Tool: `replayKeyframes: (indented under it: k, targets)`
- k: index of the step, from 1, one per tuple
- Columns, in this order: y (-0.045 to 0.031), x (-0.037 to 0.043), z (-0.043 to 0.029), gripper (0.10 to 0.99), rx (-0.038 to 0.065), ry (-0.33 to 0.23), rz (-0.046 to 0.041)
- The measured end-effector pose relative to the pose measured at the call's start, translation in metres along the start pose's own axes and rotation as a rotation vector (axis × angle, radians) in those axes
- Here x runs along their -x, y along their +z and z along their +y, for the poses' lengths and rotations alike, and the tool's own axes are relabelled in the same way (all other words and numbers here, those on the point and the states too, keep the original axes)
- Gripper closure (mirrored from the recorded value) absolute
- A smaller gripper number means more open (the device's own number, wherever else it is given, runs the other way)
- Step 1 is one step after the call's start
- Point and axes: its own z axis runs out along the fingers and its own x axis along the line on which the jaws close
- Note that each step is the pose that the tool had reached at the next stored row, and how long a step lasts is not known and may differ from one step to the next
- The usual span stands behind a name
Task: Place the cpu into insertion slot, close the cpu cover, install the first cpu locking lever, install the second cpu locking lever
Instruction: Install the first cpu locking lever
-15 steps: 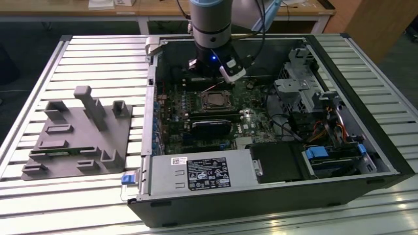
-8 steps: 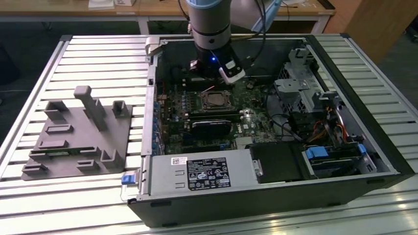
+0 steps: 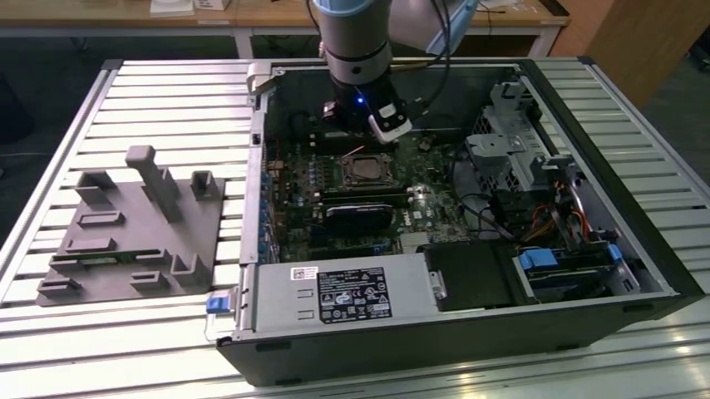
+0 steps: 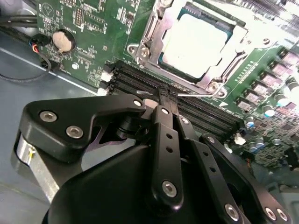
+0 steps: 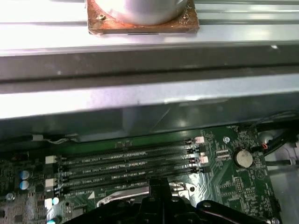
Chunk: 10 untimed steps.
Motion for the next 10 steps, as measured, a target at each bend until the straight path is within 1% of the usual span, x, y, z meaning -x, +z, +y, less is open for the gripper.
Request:
replayKeyframes:
  k: [2, 3, 7, 8, 10]
  targets:
    - [0.0011, -0.0005, 0.0012, 0.98, 0.0, 0.0, -0.001]
    - [0.0015, -0.0007, 0.0013, 0.98, 0.001, -0.001, -0.0046]
    - [0.0036, -0.001, 0.001, 0.98, 0.006, -0.009, -0.0334]
    - [0.0043, -0.0014, 0.001, 0.98, 0.006, -0.01, -0.0379]
    - [0.0058, -0.0023, 0.0014, 0.98, 0.007, -0.01, -0.0404]
